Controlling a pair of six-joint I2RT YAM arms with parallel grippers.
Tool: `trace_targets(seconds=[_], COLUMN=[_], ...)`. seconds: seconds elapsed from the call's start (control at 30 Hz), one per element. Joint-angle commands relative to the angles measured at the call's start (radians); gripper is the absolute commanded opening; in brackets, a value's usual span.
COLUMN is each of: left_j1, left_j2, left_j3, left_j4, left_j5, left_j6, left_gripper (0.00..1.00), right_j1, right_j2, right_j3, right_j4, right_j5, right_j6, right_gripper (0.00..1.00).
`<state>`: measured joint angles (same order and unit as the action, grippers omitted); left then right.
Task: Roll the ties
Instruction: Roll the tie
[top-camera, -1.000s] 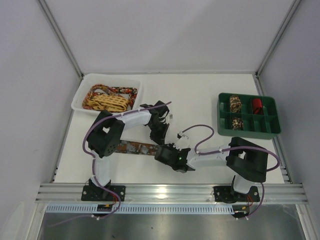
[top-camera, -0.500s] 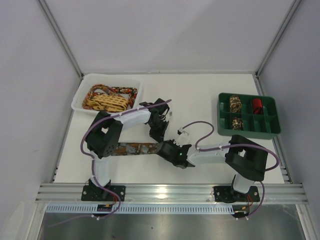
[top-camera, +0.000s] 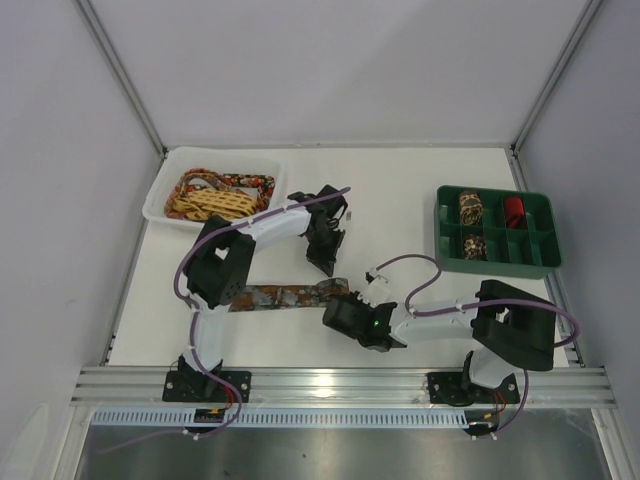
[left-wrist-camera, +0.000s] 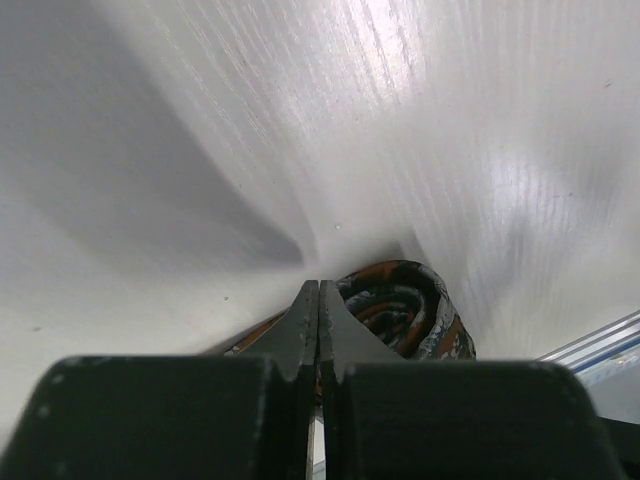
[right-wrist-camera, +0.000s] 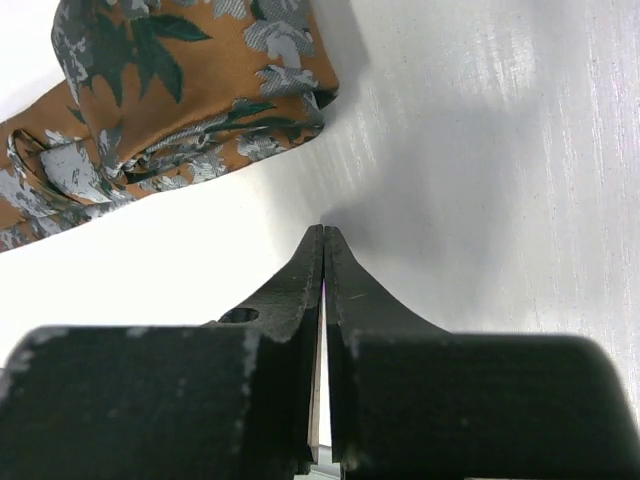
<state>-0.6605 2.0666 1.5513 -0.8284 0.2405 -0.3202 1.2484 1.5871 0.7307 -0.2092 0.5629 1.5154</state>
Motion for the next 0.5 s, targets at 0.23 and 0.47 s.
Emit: trace_targets(seconds=[0.23,0.47], left_j1=[-0.011,-0.017], left_j2=[-0.028,-0.022], left_j3=[-0.054,-0.04], left_j4=[-0.002,-0.008], left_j5=[0.065,0.068], left_j6=[0.036,0.038], left_gripper=[0.0,0.01], right_j1=[-0.139,-0.147], right_j2=[0.053,0.005], right_j3=[-0.05,-0.028], right_j4=[0.259,0.289], right_j5=[-0.015,-0.014], right_j6=[-0.119,-0.208], right_gripper=[0.0,0.0])
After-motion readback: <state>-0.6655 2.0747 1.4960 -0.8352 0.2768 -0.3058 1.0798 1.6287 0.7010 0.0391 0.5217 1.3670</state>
